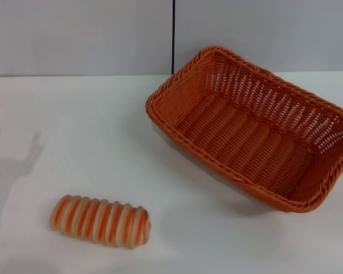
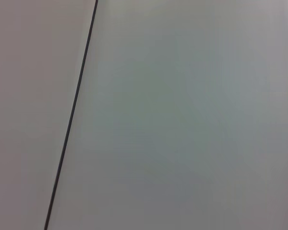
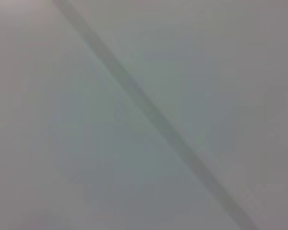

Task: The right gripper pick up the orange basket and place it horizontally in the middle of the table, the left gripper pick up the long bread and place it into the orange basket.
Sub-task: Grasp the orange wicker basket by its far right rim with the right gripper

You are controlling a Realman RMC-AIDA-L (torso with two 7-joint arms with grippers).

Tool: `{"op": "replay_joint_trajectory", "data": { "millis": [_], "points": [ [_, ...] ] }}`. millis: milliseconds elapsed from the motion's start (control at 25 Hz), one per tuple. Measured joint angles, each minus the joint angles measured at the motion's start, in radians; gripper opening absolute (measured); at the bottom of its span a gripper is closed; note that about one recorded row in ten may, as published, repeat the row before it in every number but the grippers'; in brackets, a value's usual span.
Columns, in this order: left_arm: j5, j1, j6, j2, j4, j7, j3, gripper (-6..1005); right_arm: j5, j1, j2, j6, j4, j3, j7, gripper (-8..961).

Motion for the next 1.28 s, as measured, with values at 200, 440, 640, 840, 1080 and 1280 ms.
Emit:
{"op": "replay_joint_trajectory", "data": {
  "millis": [200,440,640,840,1080,1280],
  "points": [
    [0.0,-0.001,-0.008,0.001,0.0,-0.004,0.0,860,-0.026,0.023,-0.065,0.007,-0.246,-0.254,0.254,679],
    [0.0,-0.003,-0.012,0.001,-0.001,-0.011,0.0,861,-0.263,0.101,-0.093,0.015,-0.537,-0.403,0.493,680],
    [0.0,-0.005,-0.015,0.002,-0.001,-0.03,-0.001,861,-0.505,0.21,-0.105,0.065,-0.68,-0.464,0.638,679],
    [0.0,-0.003,-0.021,0.0,-0.001,-0.032,0.0,861,-0.675,0.292,-0.104,0.094,-0.723,-0.534,0.679,680],
    [0.0,0.01,-0.024,-0.001,-0.007,-0.032,0.001,861,-0.794,0.357,-0.097,0.078,-0.603,-0.608,0.623,679],
    [0.0,0.013,-0.025,-0.001,-0.012,-0.041,0.006,860,-0.876,0.4,-0.097,0.017,-0.496,-0.609,0.597,679]
  ]
}}
